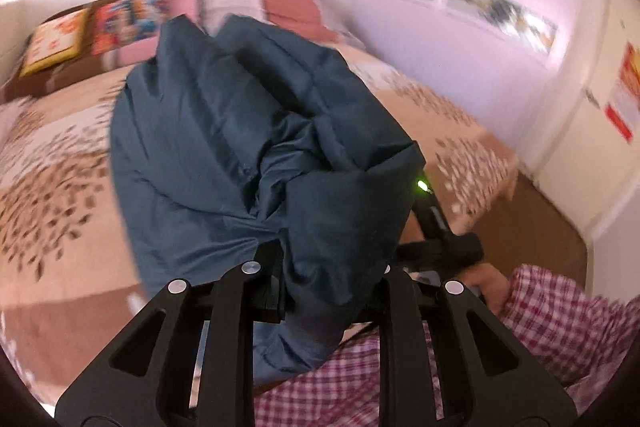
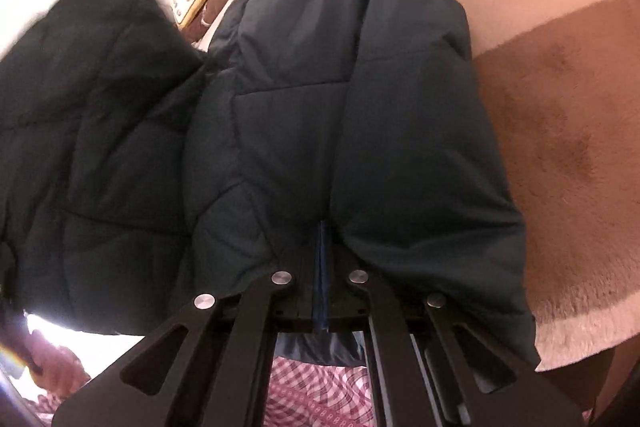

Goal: Fold large clothes

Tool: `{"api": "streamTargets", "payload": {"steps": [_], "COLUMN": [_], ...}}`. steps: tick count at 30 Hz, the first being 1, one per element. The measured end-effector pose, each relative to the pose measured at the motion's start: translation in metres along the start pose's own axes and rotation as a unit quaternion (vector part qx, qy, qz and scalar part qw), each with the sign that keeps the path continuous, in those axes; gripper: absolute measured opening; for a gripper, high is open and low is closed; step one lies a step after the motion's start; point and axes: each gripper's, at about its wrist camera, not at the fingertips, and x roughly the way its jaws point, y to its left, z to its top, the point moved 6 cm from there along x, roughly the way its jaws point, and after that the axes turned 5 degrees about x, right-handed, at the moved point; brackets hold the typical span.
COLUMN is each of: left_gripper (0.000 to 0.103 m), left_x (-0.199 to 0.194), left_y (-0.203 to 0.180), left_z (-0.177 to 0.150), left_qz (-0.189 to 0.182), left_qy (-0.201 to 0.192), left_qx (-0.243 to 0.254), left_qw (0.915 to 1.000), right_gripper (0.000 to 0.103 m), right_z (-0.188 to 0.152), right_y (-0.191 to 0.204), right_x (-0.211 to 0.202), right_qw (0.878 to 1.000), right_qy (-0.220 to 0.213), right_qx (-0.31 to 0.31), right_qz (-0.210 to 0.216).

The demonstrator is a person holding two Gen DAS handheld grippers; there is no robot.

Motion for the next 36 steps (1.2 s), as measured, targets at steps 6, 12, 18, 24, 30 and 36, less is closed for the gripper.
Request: {"api": "streamTargets", "payload": {"steps": [6, 12, 18, 24, 30, 36], "left_gripper": [0.026, 0.030, 0.056, 0.077, 0.077, 0.076], "left_x": [0.079, 0.109, 0.115, 0.080, 0.022, 0.004], "left_y": [-0.041, -0.038, -0.055, -0.077, -0.048, 0.018], "left_z": [-0.018, -0.033, -0.043, -0.034, -0.015, 0.011], "left_qz": [-0.040, -0.068, -0.059, -0.131, -0.143, -0.052], "left_qy": [0.055, 0.081, 0.087, 0.084, 0.027, -0.030], "left_qx": [0.032, -0.010, 0.027, 0.013, -0.015, -0.080], "left_qw": [0.9972, 0.9943, 0.9941, 0.9878, 0.9892, 0.9950], "right_gripper": [0.000, 0.000, 0.000, 0.002, 0.002, 0.002], "right_z": [0.002, 0.001, -0.007, -0.013, -0.005, -0.033], "right_y": [-0.006, -0.029, -0.059, -0.052, -0.006, 0.081], "right_x": [0.003, -0.018, -0.083, -0.162, -0.200, -0.165], "right_qw": [1.000, 0.995, 0.992, 0.986, 0.984, 0.983], "right_qy": [0.009, 0.006, -0.061, -0.146, -0.175, -0.127], "right_qx": [0.010, 0.074, 0.097, 0.084, 0.006, -0.135], "right_qz": [0.020, 0.070, 0.046, 0.021, 0.025, -0.005]}}
